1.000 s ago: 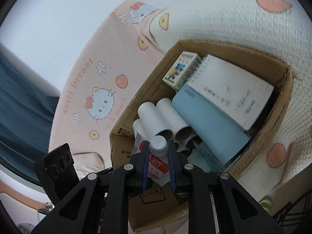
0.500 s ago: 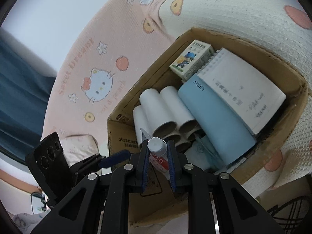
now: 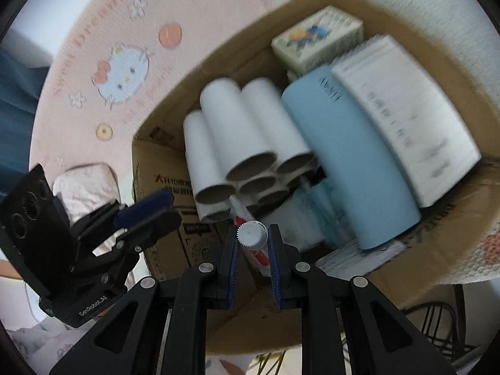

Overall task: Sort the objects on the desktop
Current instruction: 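Lower the sachet into the box beside the tissue pack and open the left tool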

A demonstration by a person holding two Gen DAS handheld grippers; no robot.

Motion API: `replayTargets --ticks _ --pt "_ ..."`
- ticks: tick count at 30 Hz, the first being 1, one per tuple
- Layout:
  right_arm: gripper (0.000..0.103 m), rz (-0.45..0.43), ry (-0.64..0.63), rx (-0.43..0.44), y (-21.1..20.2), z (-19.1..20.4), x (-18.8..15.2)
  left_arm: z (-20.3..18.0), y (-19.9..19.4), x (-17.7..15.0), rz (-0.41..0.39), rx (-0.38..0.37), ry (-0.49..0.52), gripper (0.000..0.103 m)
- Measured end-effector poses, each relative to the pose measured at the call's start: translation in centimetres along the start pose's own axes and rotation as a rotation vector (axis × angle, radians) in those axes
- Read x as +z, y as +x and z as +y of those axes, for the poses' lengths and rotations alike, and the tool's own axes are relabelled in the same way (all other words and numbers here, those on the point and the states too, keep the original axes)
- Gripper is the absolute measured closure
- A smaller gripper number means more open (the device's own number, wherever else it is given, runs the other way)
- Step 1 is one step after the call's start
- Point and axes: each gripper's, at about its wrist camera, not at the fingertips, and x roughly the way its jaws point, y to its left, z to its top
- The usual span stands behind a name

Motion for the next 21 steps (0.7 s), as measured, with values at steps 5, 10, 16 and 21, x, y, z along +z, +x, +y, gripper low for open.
replayTargets --ticks 5,10,16,21 --pt "0.088 0.083 0.011 0.003 2.0 -0.1 0.4 0.2 0.1 0.3 -0.004 -0.01 0.019 0.08" --pt "0.088 0.128 -0.027 0.013 2.3 -0.2 0.2 1.2 0.1 0.5 0.003 -0.03 -0.007 0.08" --pt "0.088 0.189 -0.105 -0.045 2.2 0.0 -0.5 2.3 0.2 0.8 -0.001 -0.05 -0.052 0.08" --pt "0.088 0.258 -0.164 -0.024 3.5 1.1 -0.7 1.6 0.6 1.0 0.015 -0.049 -0.027 0.08"
